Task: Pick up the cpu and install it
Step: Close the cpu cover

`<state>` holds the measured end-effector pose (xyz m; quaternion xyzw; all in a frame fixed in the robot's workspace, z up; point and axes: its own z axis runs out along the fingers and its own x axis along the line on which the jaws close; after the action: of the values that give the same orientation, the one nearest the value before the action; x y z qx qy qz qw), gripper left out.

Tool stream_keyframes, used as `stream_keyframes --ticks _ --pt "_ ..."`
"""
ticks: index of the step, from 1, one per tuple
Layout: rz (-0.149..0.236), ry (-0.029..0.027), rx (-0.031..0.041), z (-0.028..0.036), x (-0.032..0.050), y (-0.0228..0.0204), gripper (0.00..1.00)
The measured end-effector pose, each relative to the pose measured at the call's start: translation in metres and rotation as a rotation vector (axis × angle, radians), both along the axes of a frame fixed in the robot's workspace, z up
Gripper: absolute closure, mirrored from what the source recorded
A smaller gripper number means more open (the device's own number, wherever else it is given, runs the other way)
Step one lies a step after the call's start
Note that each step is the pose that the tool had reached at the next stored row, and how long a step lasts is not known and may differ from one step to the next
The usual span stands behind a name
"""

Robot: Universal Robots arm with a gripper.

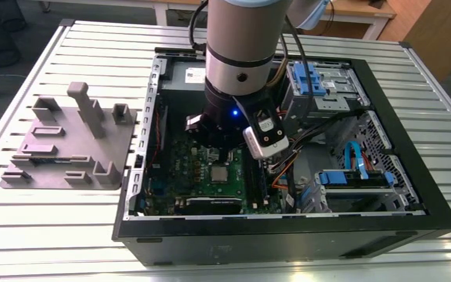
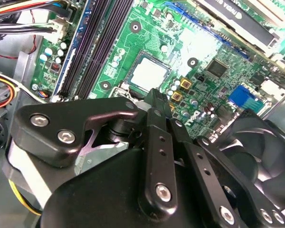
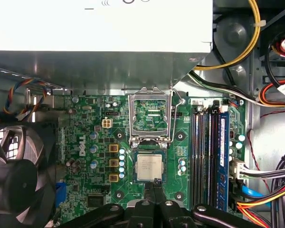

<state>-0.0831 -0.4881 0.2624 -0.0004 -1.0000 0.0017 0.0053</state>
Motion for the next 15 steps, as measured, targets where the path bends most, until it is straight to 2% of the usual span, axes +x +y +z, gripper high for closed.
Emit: stream_keyframes --ticks 3,15 --pt "0.024 0.0 -0.0001 0.0001 0.0 0.0 0.9" --pt "0.241 -0.0001 0.0001 -0.0016 0.0 0.0 0.9"
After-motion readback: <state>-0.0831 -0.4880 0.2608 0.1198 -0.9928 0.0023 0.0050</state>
